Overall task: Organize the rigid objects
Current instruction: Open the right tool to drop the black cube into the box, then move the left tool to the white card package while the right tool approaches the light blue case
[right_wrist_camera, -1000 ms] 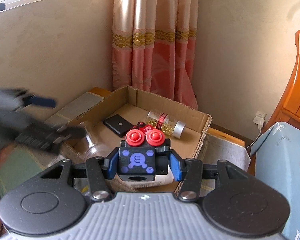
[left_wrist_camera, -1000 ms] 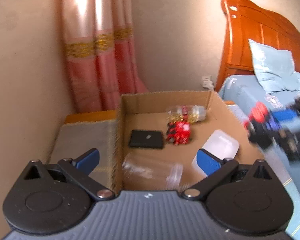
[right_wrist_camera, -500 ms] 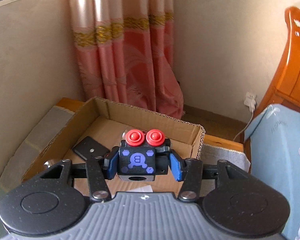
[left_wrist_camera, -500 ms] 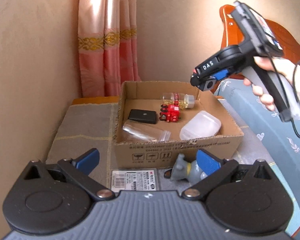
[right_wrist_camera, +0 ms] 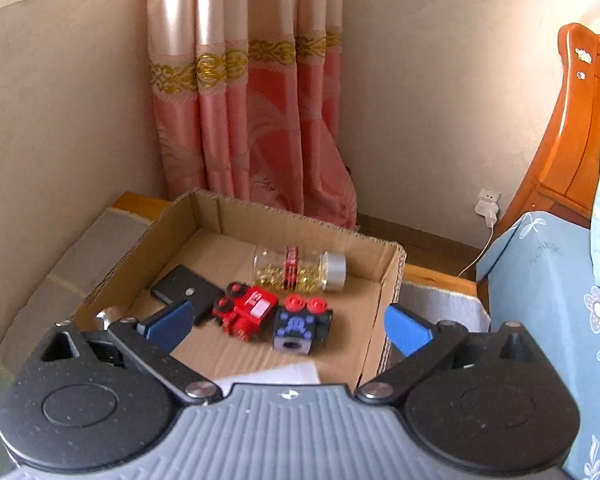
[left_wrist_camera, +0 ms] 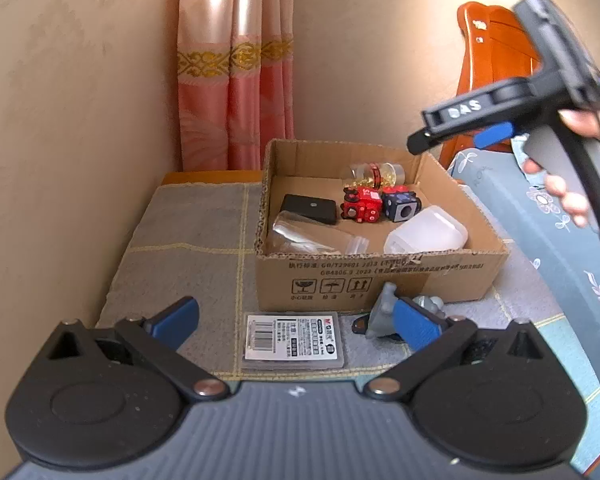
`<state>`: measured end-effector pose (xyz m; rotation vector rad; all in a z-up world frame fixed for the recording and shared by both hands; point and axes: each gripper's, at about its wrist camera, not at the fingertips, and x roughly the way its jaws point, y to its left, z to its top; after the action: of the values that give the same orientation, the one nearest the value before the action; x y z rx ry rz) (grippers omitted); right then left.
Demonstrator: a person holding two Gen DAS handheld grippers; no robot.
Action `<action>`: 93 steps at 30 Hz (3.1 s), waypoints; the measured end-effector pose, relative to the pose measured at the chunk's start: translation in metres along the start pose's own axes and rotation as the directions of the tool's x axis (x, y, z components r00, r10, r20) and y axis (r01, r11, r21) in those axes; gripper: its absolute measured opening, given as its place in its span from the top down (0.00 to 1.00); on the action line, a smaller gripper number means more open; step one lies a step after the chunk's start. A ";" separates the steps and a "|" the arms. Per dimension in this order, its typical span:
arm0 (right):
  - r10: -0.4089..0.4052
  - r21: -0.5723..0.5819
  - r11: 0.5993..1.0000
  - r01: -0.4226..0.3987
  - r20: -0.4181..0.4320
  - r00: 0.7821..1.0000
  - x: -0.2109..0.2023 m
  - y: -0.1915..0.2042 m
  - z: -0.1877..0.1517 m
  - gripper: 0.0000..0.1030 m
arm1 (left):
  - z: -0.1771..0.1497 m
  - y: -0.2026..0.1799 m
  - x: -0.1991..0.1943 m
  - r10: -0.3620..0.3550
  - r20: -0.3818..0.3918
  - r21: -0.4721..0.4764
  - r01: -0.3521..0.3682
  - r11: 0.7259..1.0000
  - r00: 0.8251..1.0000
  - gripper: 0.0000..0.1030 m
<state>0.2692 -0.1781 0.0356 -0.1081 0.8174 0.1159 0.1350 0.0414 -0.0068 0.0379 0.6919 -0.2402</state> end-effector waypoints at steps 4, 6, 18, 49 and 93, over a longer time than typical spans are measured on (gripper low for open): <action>0.034 0.007 0.999 -0.034 0.005 0.999 -0.018 0.004 -0.018 0.00 | -0.002 0.002 -0.001 0.017 -0.008 -0.003 -0.017 1.000 1.000 0.01; 0.054 0.006 0.999 -0.054 0.015 0.998 -0.027 0.006 -0.032 0.00 | -0.003 0.003 -0.001 0.025 -0.014 -0.004 -0.025 1.000 1.000 0.01; 0.282 -0.123 0.951 -0.283 -0.024 0.959 -0.055 0.026 -0.131 0.00 | -0.009 0.008 0.005 0.062 -0.053 0.000 -0.062 0.998 0.997 0.01; 0.343 -0.100 0.922 -0.373 -0.232 0.910 -0.012 0.049 -0.181 0.00 | -0.025 -0.001 0.076 0.007 -0.245 0.095 0.017 0.995 0.970 0.01; 0.314 -0.360 0.857 -0.369 -0.204 0.927 -0.020 0.076 -0.202 0.00 | -0.055 0.002 0.062 -0.024 -0.290 0.038 0.037 0.999 0.957 0.12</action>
<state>0.0997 -0.1323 -0.0910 -0.3536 0.9392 0.6197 0.1472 0.0364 -0.0885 0.1053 0.9801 -0.2826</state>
